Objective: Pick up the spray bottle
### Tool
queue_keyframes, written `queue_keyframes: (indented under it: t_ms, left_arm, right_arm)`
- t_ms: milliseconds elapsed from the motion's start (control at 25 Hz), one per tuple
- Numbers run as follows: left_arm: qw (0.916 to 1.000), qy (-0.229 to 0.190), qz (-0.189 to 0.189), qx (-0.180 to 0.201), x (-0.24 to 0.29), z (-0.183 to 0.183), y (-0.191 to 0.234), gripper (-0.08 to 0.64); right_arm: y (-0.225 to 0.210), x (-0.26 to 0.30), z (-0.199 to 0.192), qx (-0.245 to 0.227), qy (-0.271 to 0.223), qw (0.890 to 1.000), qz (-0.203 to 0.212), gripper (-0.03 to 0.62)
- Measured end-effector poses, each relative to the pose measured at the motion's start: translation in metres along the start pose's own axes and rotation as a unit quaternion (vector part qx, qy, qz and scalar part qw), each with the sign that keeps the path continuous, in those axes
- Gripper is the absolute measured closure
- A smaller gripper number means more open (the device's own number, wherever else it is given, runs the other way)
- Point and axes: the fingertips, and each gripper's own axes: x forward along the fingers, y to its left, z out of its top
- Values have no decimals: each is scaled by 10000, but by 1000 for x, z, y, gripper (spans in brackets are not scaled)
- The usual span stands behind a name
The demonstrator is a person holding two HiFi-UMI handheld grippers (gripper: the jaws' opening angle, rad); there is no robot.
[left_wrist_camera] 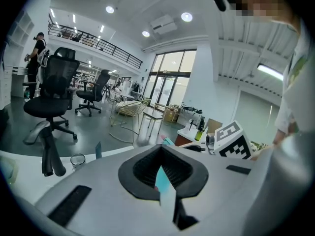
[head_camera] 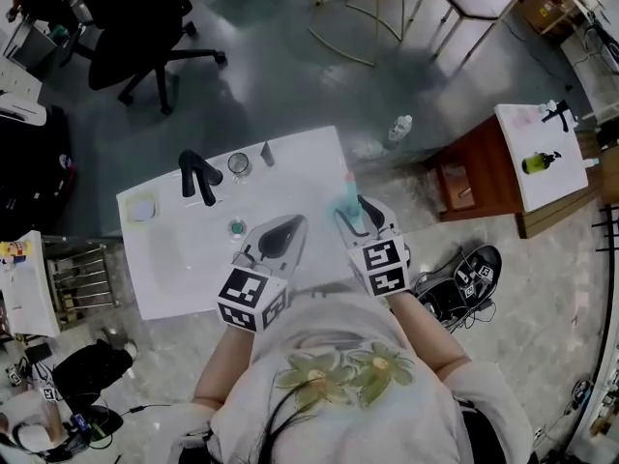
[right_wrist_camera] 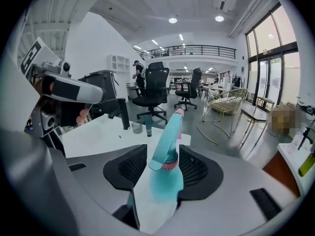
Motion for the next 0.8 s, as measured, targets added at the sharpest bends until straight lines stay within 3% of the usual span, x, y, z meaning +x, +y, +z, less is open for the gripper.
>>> queue_keyframes:
  t_ms: [800]
  left_arm:
    - [9998, 157, 14, -73, 2, -9, 2, 551]
  right_arm:
    - [-7, 23, -13, -119, 105, 9999, 10, 417]
